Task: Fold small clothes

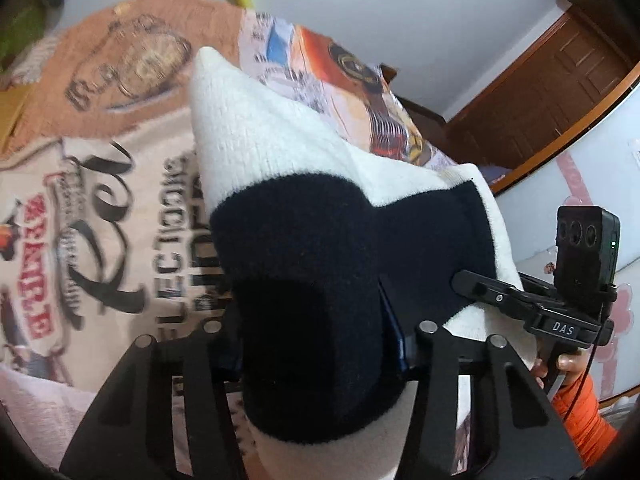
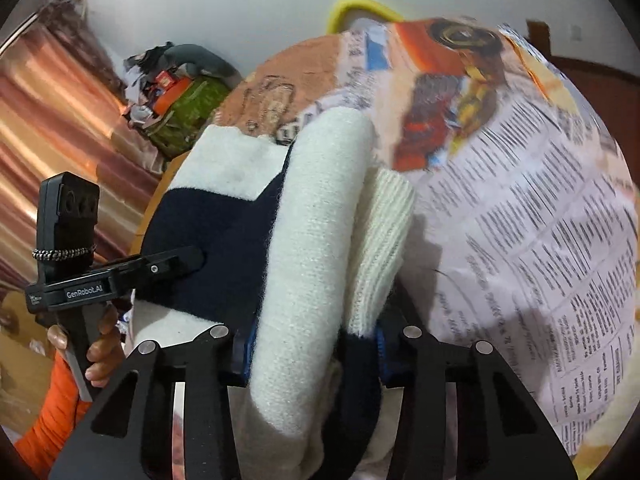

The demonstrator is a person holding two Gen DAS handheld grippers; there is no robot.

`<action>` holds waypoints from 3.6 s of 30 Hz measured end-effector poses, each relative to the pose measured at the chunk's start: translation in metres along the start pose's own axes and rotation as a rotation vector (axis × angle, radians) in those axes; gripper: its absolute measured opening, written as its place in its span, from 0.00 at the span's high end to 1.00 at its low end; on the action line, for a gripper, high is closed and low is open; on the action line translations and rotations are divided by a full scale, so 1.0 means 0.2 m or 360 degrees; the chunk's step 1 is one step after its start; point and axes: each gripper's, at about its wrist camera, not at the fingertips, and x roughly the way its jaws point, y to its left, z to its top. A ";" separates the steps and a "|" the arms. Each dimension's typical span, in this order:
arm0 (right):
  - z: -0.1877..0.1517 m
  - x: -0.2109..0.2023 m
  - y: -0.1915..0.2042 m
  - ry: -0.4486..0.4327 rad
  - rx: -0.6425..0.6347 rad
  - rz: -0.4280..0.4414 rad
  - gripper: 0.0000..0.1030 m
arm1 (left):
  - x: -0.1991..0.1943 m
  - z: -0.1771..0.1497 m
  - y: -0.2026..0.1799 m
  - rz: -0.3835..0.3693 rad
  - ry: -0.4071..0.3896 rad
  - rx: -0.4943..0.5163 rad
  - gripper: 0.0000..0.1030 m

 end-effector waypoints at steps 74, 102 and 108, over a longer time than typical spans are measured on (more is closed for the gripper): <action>-0.42 -0.78 1.16 -0.1020 -0.0819 -0.0069 0.34 | -1.67 -1.00 -0.51 0.0841 -0.1472 0.0277 0.22; -0.57 -0.84 1.16 -0.1122 -0.0795 -0.0228 0.00 | -1.67 -1.18 -0.59 0.0817 -0.1499 0.0303 0.00; -0.57 -0.84 1.15 -0.1118 -0.0794 -0.0225 0.00 | -1.66 -1.17 -0.55 0.0807 -0.1493 0.0279 0.00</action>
